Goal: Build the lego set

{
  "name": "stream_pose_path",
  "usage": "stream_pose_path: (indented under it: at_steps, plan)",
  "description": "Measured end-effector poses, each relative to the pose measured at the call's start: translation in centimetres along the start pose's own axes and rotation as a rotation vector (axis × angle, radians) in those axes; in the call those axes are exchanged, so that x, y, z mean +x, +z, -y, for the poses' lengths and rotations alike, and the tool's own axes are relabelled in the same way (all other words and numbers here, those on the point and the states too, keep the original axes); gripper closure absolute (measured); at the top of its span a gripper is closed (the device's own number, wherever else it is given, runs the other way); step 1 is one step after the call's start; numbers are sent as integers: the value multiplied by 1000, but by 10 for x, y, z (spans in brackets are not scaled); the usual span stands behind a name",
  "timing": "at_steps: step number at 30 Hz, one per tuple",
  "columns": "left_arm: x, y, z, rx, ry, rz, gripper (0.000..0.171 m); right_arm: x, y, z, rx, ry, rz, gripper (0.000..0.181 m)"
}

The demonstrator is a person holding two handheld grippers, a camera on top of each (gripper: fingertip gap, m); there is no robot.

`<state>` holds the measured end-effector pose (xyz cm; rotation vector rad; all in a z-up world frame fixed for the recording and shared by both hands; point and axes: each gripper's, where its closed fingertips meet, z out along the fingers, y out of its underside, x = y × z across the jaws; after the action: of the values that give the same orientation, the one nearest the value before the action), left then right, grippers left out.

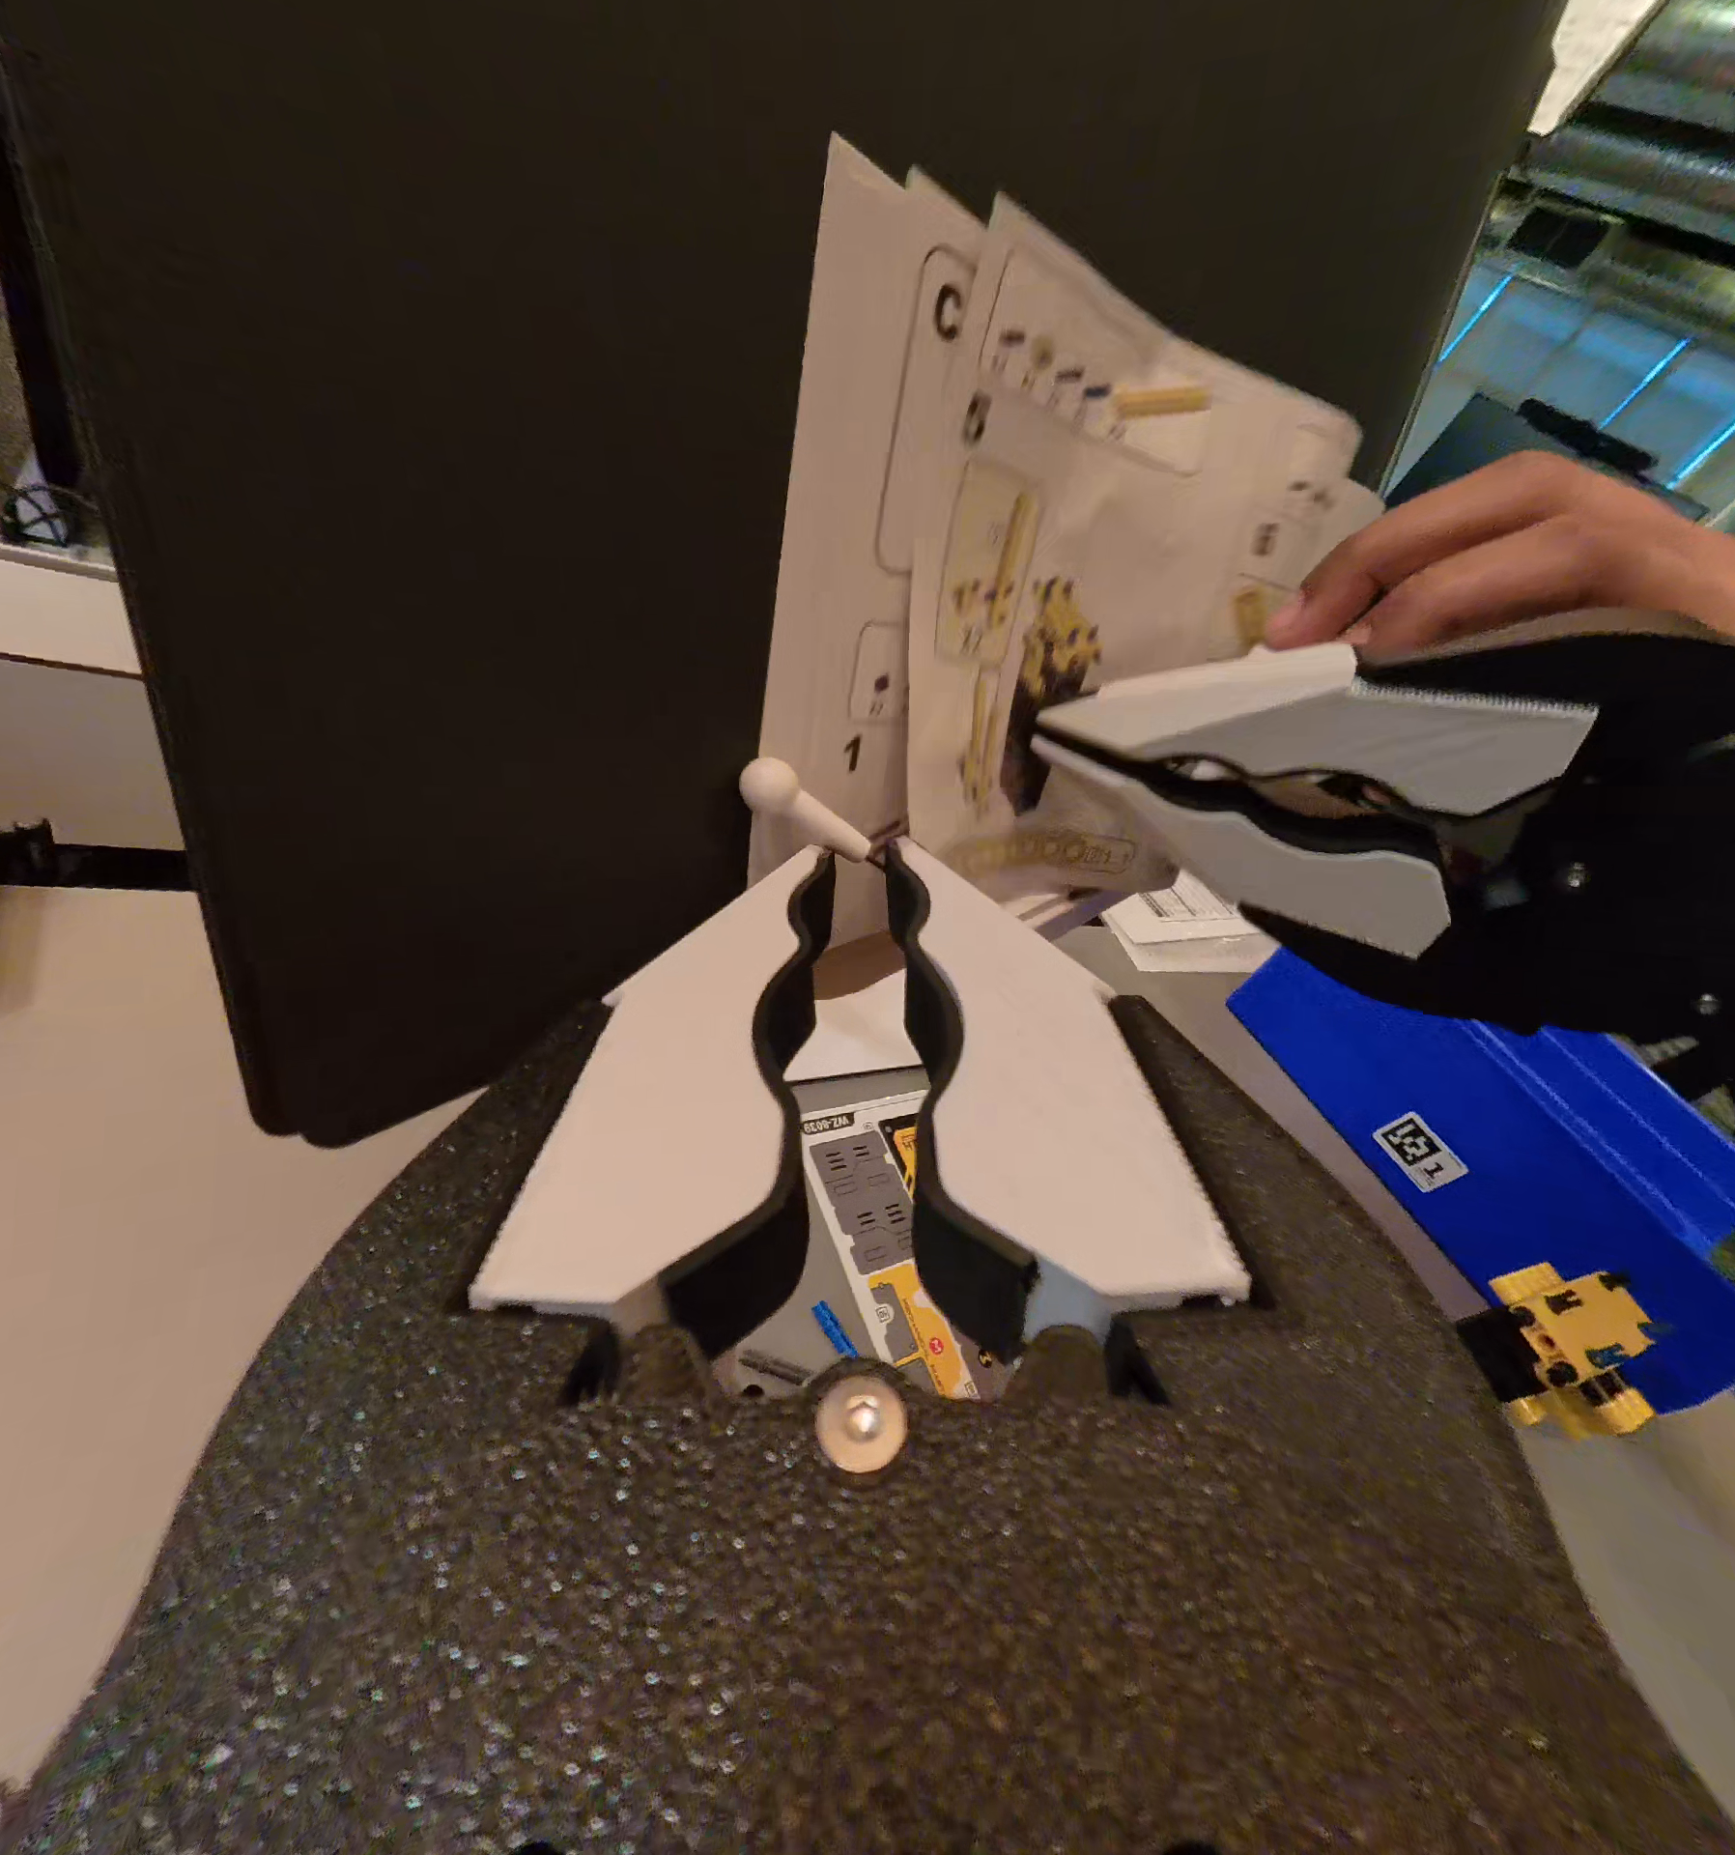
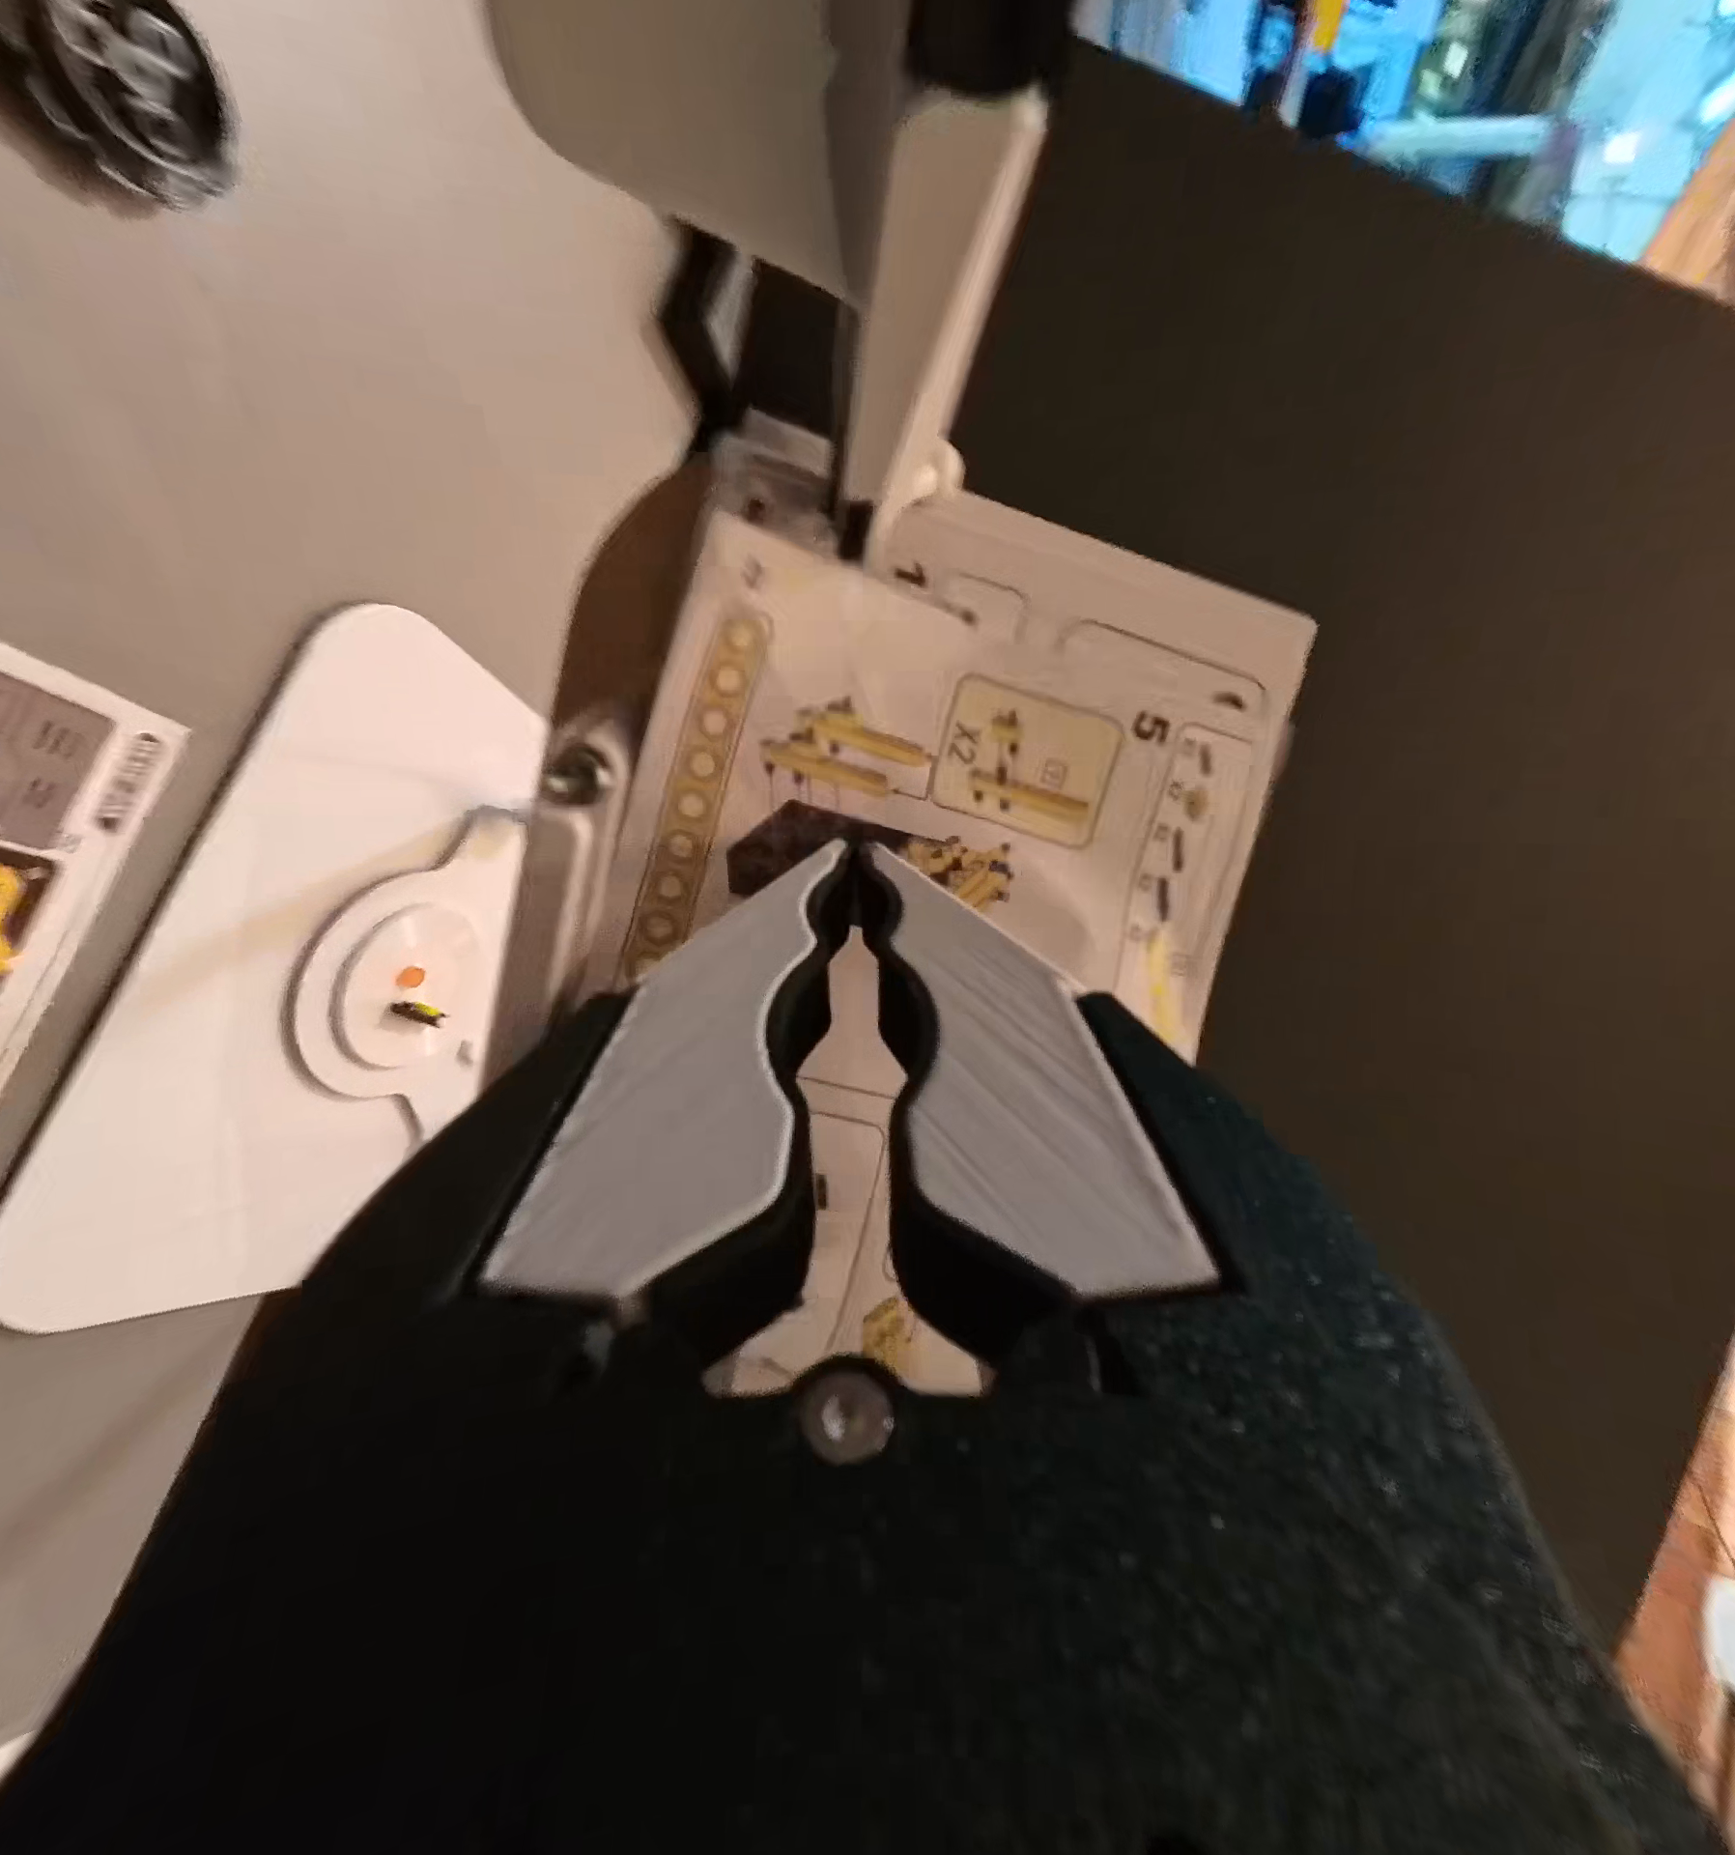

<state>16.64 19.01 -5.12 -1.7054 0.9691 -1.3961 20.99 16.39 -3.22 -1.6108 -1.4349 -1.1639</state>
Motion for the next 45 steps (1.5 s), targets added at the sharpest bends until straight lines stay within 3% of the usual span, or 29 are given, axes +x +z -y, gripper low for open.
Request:
stream_pose_path:
  at_steps: [7,17,29,32,35,37,39,42,45]
  plan:
    - [5,-5,-1,85,63,-12,164,12,4,-7,0,94,-106,181]
    - [21,2,9,97,277,2,165,4,14,17,105,142,-74,181]
    - [18,12,14,79,250,31,165,5,13,16,96,165,-87,181]
    - [16,10,12,90,252,43,164,14,4,13,95,210,-122,181]
    - [13,4,8,75,255,68,162,28,-22,9,134,377,-150,180]
    - [13,-4,3,55,275,75,160,38,-46,-10,140,546,-180,178]
    - [16,-18,5,95,308,65,159,50,-70,-51,102,741,-240,178]
    - [19,-40,20,171,336,71,159,65,-103,-150,-13,1063,-389,171]
    - [14,-48,30,177,364,122,159,67,-131,-251,-53,1487,-512,140]
